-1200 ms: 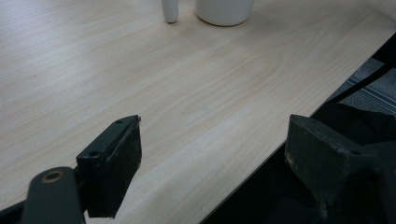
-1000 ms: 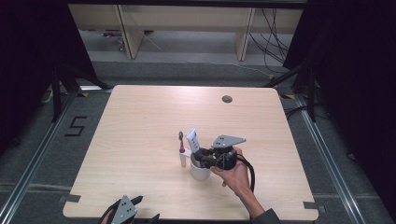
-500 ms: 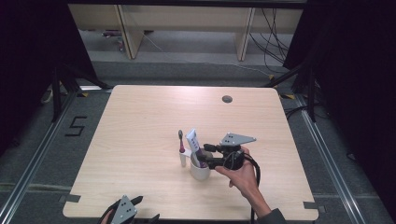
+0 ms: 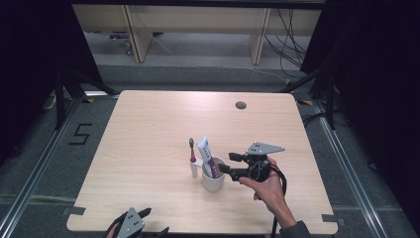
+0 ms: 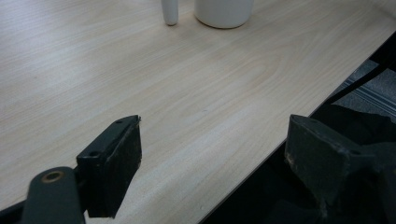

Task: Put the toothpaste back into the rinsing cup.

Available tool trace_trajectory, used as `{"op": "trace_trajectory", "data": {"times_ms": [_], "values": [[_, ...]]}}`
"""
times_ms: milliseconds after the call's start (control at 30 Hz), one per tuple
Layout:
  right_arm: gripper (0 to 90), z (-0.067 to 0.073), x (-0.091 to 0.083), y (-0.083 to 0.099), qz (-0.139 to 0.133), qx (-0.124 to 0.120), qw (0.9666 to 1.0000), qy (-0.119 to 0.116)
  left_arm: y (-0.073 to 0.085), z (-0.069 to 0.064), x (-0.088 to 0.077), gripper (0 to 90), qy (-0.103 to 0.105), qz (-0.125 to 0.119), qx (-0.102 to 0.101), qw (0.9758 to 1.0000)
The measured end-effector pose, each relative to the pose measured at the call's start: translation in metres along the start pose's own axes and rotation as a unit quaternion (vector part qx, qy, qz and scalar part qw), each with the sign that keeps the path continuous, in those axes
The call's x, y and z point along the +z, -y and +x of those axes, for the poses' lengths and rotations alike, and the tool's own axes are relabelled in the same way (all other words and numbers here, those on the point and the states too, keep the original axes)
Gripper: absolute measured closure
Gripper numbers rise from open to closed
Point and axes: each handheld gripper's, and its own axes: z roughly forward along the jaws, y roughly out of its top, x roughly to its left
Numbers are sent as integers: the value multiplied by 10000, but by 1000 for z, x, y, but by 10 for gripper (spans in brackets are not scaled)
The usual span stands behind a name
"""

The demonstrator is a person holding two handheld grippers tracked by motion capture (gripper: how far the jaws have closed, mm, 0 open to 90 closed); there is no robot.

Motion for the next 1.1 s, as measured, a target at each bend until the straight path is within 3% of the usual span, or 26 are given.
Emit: {"op": "trace_trajectory", "data": {"times_ms": [133, 200, 267, 333, 400, 500, 533, 600, 633, 667, 700, 767, 800, 867, 900, 933, 1000, 1033, 1067, 1100], "values": [[358, -2, -4, 2, 63, -7, 9999, 151, 0, 0, 0, 184, 11, -3, 9, 10000], [354, -2, -5, 4, -12, 82, 9999, 72, 0, 0, 0, 184, 1, 8, 22, 10000], [352, -4, -7, 5, -13, -44, 9999, 113, 0, -1, 0, 184, 14, -44, -21, 10000], [343, -2, -10, 6, 16, 164, 9998, 110, 0, 0, 0, 184, 6, -12, 16, 10000], [339, -5, -12, 7, 3, 22, 9999, 135, 0, 0, 0, 184, 11, -3, 18, 10000], [331, -4, -16, 9, 37, 169, 9996, 235, 0, 0, 0, 184, 9, 7, 22, 10000], [329, -6, -17, 10, -13, 50, 9997, 243, 0, 0, 0, 184, 8, 9, 26, 10000], [325, -5, -20, 12, 37, 162, 9994, 301, 0, 0, 1, 184, -6, -12, 25, 10000], [323, -6, -20, 13, 20, 78, 9997, 233, 0, 0, 1, 184, -9, 14, 32, 10000], [321, -5, -22, 14, 79, 145, 9995, 270, 0, 0, 1, 184, 8, -16, 14, 10000], [317, -7, -22, 15, 20, 16, 9996, 291, 0, 0, 1, 184, 4, -16, 7, 10000], [313, -7, -23, 17, 45, 72, 9997, 250, 0, 0, 1, 184, -9, -26, 9, 10000], [312, -7, -25, 18, 54, 43, 9993, 357, 0, 0, 1, 184, -19, -33, 1, 10000], [306, -6, -25, 21, 41, 205, 9993, 320, -1, 0, 1, 184, -33, -26, -27, 10000], [305, -8, -27, 23, 19, 76, 9995, 299, 0, 0, 1, 184, -29, -57, -31, 10000], [303, -6, -28, 24, 42, 204, 9994, 263, 0, 0, 1, 184, -32, -49, -23, 10000], [297, -8, -28, 27, 66, 162, 9994, 287, -1, 0, 1, 184, -35, -6, 17, 10000], [294, -5, -30, 29, 79, 322, 9991, 263, -1, 0, 0, 184, -55, 52, 47, 10000], [291, -9, -30, 30, 58, 128, 9995, 292, -1, -1, 1, 184, -42, 40, 30, 10000], [288, -8, -32, 31, 80, 205, 9993, 290, 0, -1, 1, 184, -39, 17, 23, 10000]]}}
